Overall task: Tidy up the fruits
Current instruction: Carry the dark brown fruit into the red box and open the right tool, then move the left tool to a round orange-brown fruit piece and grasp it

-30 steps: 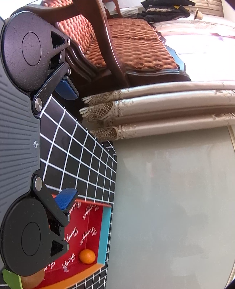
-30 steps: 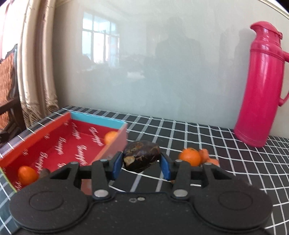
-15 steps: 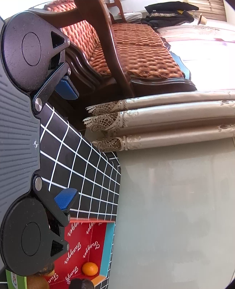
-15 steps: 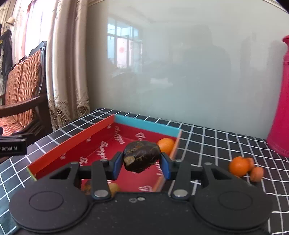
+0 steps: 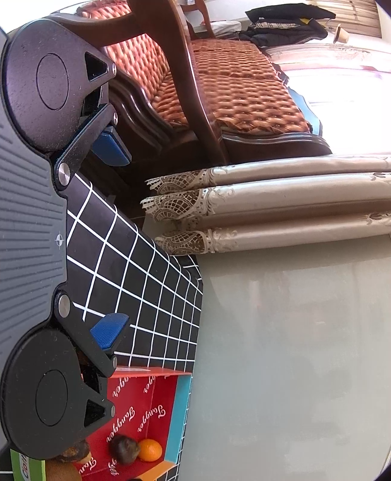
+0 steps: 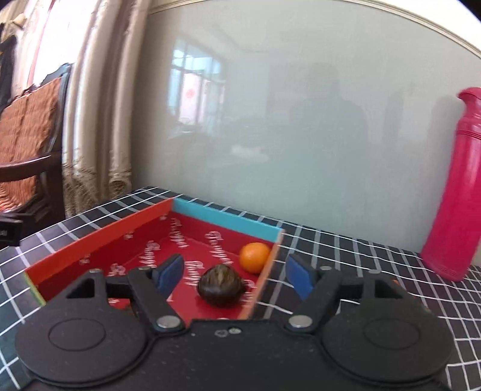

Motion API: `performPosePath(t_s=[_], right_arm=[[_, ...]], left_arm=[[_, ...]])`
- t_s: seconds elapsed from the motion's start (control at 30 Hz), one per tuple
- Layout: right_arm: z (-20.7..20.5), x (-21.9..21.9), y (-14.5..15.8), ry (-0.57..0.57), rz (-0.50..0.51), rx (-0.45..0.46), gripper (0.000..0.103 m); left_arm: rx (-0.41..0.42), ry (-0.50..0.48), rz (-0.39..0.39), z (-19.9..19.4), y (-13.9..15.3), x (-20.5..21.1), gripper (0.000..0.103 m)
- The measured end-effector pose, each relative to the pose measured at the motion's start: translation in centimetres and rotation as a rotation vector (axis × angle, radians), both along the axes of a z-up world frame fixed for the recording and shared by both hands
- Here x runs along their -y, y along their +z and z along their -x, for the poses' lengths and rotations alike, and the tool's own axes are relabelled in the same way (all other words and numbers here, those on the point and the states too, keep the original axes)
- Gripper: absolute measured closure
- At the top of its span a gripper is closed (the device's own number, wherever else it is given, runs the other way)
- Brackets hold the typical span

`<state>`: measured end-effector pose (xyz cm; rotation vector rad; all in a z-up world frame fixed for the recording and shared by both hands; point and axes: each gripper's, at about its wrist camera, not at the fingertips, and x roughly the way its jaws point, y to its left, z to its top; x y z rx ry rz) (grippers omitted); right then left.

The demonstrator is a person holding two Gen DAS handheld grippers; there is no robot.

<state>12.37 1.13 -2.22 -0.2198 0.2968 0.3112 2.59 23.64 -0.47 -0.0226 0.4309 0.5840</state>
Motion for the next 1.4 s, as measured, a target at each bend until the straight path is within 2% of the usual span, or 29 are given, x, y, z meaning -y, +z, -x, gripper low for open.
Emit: performPosePath(t_s=[0.07, 0.37, 0.6, 0.77, 0.83, 0.9, 0.97, 1.2, 1.4], right_arm=[[-0.2, 0.9, 0.2, -0.032, -0.012, 0.005, 0.018], [-1.0, 6.5, 0.5, -0.168, -0.096, -0.008, 0.017], [-1.3, 12.1, 0.9, -0.299, -0.137, 0.004, 0.015], [-1.4, 18.0, 1.0, -0.408, -0.26, -0.037, 0.013], [-1.4, 20.3, 0.8, -0.45, -0.309, -0.063, 0.006], [-1.2, 22.4, 0.4, -0.485, -0.343, -0.068, 0.005], [-1.2, 23.9, 0.2, -0.52, -0.353, -0.094, 0.005], [0.4, 27.8, 0.4, -0.57, -0.342, -0.041, 0.001], [0.9, 30.5, 0.3, -0.605, -0.346, -0.045, 0.001]], left_arm=[[0.001, -0.007, -0.001, -0.1, 0.1, 0.3, 0.0], [0.008, -0.04, -0.002, -0.7, 0.5, 2.3, 0.0], [0.013, -0.103, -0.013, -2.0, 1.0, 5.6, 0.0], [0.008, -0.16, -0.036, -3.2, 1.2, 8.8, 0.0], [0.01, -0.181, -0.038, -3.5, 1.3, 10.1, 0.0], [0.015, -0.205, -0.036, -3.8, 1.4, 11.6, 0.0], [0.017, -0.232, -0.036, -4.2, 1.4, 13.1, 0.0], [0.022, -0.332, -0.047, -5.0, 1.4, 17.9, 0.0], [0.022, -0.389, -0.047, -5.5, 1.3, 20.9, 0.0]])
